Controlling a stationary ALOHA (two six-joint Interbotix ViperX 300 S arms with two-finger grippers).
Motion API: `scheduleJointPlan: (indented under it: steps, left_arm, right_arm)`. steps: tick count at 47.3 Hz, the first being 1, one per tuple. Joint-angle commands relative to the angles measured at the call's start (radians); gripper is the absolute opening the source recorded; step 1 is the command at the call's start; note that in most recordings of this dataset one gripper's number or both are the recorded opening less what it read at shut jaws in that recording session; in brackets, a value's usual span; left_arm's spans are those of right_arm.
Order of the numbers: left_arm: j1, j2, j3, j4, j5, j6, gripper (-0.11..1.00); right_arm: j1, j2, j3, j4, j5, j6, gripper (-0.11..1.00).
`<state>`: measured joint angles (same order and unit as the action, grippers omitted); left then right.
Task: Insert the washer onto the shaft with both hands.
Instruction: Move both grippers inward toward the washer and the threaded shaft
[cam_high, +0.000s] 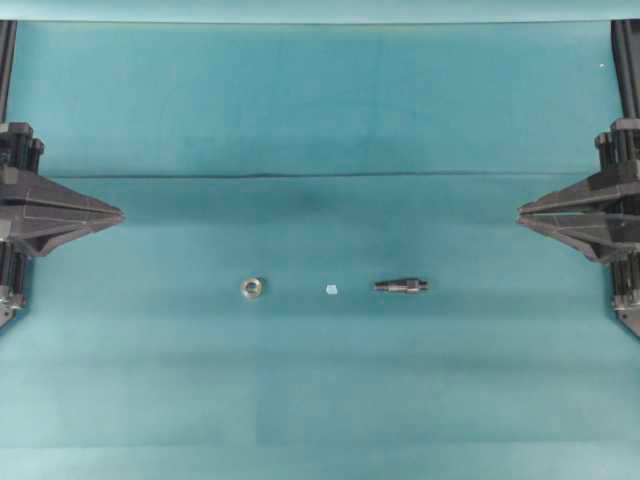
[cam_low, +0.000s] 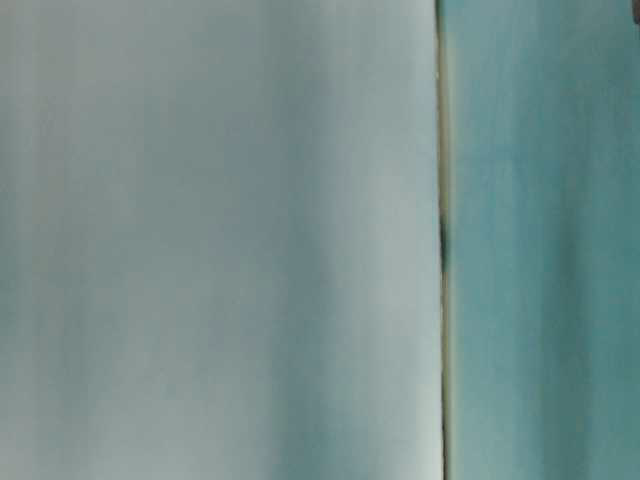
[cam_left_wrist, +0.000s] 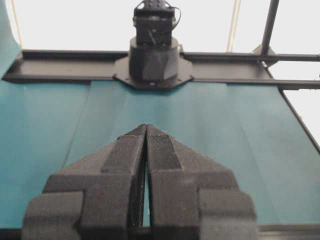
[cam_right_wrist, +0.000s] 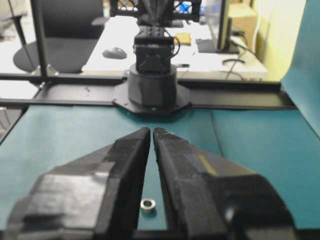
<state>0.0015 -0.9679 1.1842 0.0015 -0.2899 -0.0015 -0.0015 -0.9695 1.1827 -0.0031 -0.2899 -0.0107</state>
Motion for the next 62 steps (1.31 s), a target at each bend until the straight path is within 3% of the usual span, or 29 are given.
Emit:
scheduleJointPlan:
  steps: [1,6,13,23,28,31,36,43,53,62]
  left_arm:
    - [-0.032,0.038,-0.071,0.009,0.0,-0.04,0.03]
    - [-0.038,0.078,-0.114,0.009,0.023,-0.077,0.03]
    - [-0.041,0.126,-0.175,0.014,0.104,-0.078,0.03]
    - [-0.043,0.164,-0.245,0.015,0.284,-0.041,0.03]
    - [-0.043,0.167,-0.261,0.015,0.313,-0.028,0.03]
    - [-0.043,0.166,-0.262,0.015,0.311,-0.035,0.03]
    - [-0.046,0.17,-0.265,0.015,0.321,-0.049,0.03]
    - [-0.057,0.202,-0.282,0.015,0.334,-0.072,0.03]
    - [-0.069,0.305,-0.357,0.015,0.42,-0.071,0.03]
    - [-0.069,0.391,-0.403,0.015,0.497,-0.064,0.03]
  right_arm:
    - [0.008,0.011,-0.015,0.008,-0.006,0.026,0.0]
    - [0.009,-0.002,-0.02,0.034,0.02,0.057,-0.07]
    - [0.009,-0.018,-0.043,0.069,0.077,0.173,-0.1]
    - [-0.003,-0.041,-0.061,0.156,0.098,0.483,-0.1]
    - [-0.014,-0.049,-0.063,0.15,0.117,0.597,-0.1]
    - [-0.006,-0.049,-0.064,0.106,0.137,0.584,-0.1]
    - [0.014,-0.029,-0.074,-0.029,0.198,0.532,-0.1]
    - [0.014,0.032,-0.11,-0.132,0.318,0.48,-0.1]
    - [0.018,0.16,-0.14,-0.179,0.436,0.402,-0.1]
    - [0.029,0.258,-0.161,-0.183,0.482,0.33,-0.1]
